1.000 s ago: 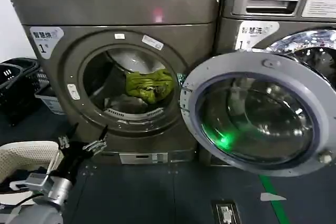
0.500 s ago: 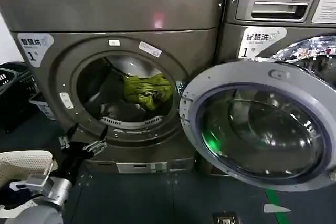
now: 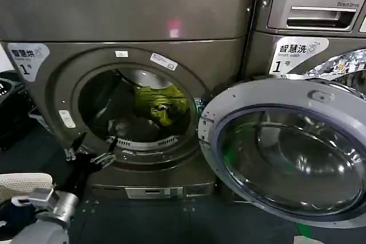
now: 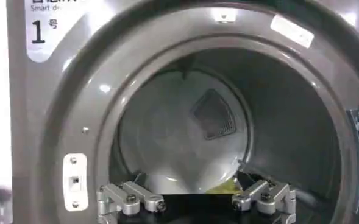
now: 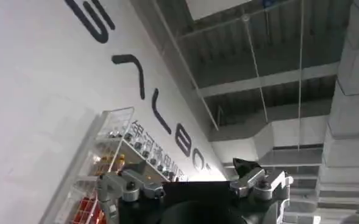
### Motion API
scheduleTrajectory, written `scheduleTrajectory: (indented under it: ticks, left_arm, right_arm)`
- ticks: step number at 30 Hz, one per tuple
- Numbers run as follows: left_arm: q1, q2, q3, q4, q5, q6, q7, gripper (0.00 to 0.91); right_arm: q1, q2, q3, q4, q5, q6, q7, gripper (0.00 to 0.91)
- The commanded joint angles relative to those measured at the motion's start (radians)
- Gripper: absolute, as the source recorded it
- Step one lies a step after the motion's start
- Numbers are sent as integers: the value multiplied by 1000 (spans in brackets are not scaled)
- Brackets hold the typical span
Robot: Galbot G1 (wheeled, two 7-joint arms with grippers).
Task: Grasp the clothes from the dryer.
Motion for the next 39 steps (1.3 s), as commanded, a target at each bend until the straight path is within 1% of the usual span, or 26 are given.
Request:
scheduleTrajectory:
  ticks: [1,4,7,14,18,26,33,39]
  left_arm:
    - [-75,16,19,74,-29,-5,-2,907]
    - [-132,24,54,129,-30,-12,-3,907]
    - [-224,28,91,197,-37,-27,-6,907]
    - [-422,39,163,439,-52,-44,-22,907]
    - [-528,33,201,551,-48,-59,-38,907]
    - [-676,8,268,725,-37,-79,-49,907]
    - [-808,5,323,922,-20,-111,-51,907]
    - [-929,-21,342,1083,3,-145,-51,907]
  right_arm:
    - [-15,0,13,3,-21,-16,6,907]
    - [-29,0,25,8,-24,-21,4,907]
    - [-44,2,34,20,-24,-24,3,907]
    - [-71,24,56,40,-24,-22,-1,907]
    - [-77,30,65,50,-23,-20,-5,907]
    - [-70,29,66,51,-24,-16,-6,907]
    - [-67,13,73,38,-23,-17,-7,907]
    - [-61,1,72,31,-23,-16,-9,907]
